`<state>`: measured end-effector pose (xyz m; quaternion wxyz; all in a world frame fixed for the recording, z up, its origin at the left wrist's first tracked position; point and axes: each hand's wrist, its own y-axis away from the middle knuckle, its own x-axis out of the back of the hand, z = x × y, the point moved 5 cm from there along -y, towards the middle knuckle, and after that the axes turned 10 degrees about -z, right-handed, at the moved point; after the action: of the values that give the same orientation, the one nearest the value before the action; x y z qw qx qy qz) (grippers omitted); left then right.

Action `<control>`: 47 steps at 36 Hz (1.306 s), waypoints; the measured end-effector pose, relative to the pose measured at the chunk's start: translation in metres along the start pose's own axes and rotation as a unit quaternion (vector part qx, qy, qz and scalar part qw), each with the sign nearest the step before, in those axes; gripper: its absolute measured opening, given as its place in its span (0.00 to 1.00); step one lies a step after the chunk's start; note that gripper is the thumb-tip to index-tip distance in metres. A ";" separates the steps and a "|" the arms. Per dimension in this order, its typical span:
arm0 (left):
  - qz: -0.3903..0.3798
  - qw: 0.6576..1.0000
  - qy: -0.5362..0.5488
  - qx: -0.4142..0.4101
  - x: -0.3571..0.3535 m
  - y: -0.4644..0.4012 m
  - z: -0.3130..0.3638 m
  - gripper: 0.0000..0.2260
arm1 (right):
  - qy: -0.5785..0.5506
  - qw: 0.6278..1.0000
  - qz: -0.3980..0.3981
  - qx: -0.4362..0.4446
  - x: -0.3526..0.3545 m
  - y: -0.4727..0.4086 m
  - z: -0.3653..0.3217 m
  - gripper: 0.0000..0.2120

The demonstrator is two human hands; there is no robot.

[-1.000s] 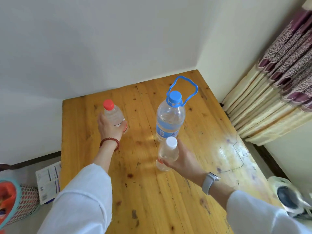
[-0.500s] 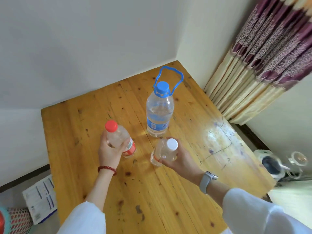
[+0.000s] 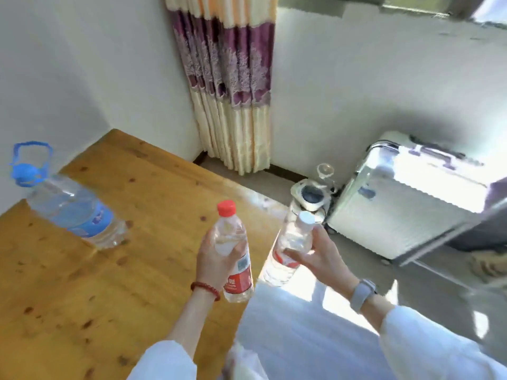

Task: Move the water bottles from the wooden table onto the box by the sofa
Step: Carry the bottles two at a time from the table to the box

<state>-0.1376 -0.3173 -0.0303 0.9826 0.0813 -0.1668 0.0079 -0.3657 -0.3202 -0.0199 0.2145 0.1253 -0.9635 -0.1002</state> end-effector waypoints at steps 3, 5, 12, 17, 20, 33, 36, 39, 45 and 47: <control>-0.081 0.996 -0.037 -0.016 -0.090 0.004 0.041 0.37 | -0.042 0.996 0.081 -0.020 0.075 0.059 0.040 0.24; -0.134 0.989 -0.041 -0.040 -0.162 0.017 0.071 0.34 | -0.074 0.986 0.142 -0.039 0.128 0.111 0.073 0.25; -0.318 0.936 -0.062 -0.135 -0.377 0.089 0.156 0.18 | -0.128 0.934 0.323 -0.081 0.260 0.271 0.157 0.32; -0.450 0.873 -0.070 -0.178 -0.519 0.157 0.199 0.21 | -0.132 0.871 0.458 -0.122 0.332 0.382 0.213 0.32; -0.517 0.829 -0.069 -0.201 -0.595 0.197 0.221 0.21 | -0.134 0.823 0.533 -0.145 0.366 0.442 0.243 0.35; -0.657 0.666 -0.131 -0.327 -0.906 0.348 0.309 0.24 | -0.067 0.674 0.691 -0.252 0.522 0.648 0.365 0.30; -0.685 0.631 -0.130 -0.340 -0.972 0.390 0.330 0.29 | -0.075 0.645 0.708 -0.278 0.555 0.694 0.388 0.31; -0.713 0.595 -0.121 -0.351 -1.027 0.436 0.348 0.32 | -0.089 0.604 0.739 -0.287 0.579 0.742 0.406 0.27; -0.761 0.525 -0.133 -0.358 -1.131 0.541 0.365 0.30 | -0.094 0.537 0.777 -0.315 0.614 0.840 0.454 0.24; -0.769 0.509 -0.141 -0.361 -1.166 0.578 0.366 0.26 | -0.096 0.519 0.788 -0.316 0.626 0.875 0.476 0.24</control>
<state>-1.3827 0.2071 0.0180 0.5123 -0.1836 -0.1635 -0.8229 -1.2964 0.3987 0.0165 0.1374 -0.7721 -0.5874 -0.1996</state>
